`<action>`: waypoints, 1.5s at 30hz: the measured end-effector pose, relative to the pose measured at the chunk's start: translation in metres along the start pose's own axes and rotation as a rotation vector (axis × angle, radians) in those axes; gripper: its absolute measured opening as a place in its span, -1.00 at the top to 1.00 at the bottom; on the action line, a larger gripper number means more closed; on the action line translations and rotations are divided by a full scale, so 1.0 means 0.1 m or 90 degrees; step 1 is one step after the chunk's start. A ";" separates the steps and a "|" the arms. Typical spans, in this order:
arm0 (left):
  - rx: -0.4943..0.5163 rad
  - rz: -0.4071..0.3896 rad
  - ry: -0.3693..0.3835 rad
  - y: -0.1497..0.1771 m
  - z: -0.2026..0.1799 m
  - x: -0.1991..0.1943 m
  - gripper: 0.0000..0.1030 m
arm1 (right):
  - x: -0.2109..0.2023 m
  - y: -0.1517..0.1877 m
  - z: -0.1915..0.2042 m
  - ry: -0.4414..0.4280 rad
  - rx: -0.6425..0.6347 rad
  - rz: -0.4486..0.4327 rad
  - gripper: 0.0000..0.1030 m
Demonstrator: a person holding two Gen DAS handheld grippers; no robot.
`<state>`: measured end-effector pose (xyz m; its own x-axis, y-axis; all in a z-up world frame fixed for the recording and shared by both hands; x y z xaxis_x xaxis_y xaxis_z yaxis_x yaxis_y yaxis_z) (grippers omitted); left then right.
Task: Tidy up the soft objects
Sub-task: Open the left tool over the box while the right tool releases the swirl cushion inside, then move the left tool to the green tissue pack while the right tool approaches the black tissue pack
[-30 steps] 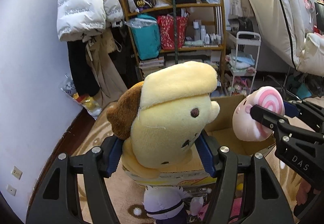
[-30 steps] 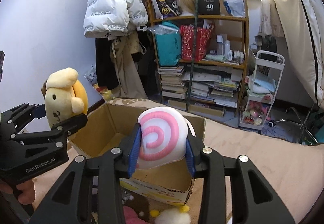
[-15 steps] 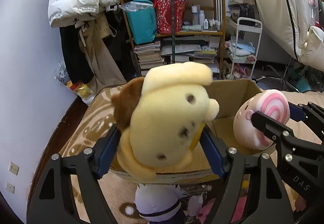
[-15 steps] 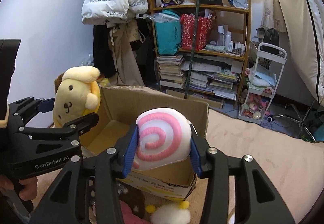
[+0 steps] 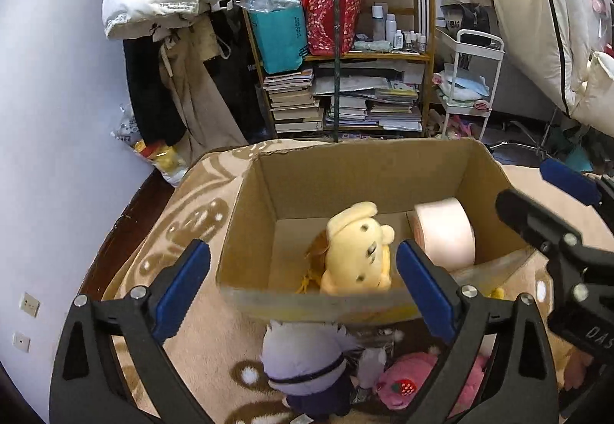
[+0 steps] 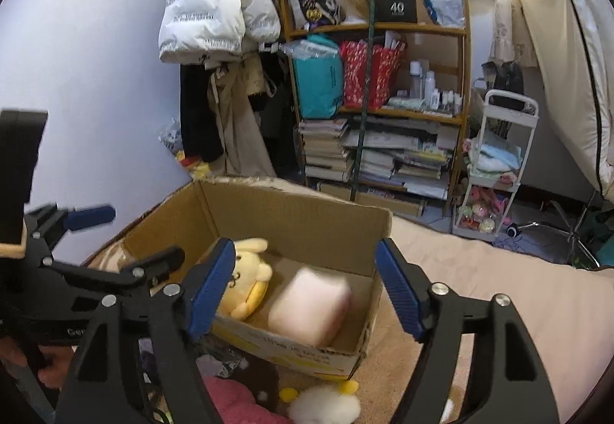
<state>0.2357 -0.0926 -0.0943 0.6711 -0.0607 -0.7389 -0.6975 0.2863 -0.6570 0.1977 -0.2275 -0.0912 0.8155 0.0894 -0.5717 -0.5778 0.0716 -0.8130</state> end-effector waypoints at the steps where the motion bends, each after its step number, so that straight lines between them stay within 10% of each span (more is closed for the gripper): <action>1: 0.002 0.000 -0.006 0.02 0.01 -0.01 -0.88 | -0.02 0.00 0.01 0.004 -0.001 0.000 -0.59; 13: -0.008 -0.003 -0.022 0.18 0.06 -0.38 -0.98 | -0.39 0.05 -0.04 0.031 0.011 -0.017 -1.00; 45: 0.026 0.162 0.027 1.21 -0.28 -0.65 -0.98 | -0.87 0.94 -0.17 0.059 0.037 0.145 -1.00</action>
<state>0.1008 -0.0807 -0.1301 0.4641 -0.0221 -0.8855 -0.8308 0.3359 -0.4438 0.0729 -0.2450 -0.1202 0.6622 0.0178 -0.7491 -0.7454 0.1178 -0.6561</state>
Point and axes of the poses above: each gripper's, at about its wrist camera, not at the fingertips, and x roughly the way its jaws point, z to its left, y to its underside, the point moved 7 cm from there along x, roughly the way its jaws point, and after that the axes turned 4 degrees about z, right-handed, at the moved point
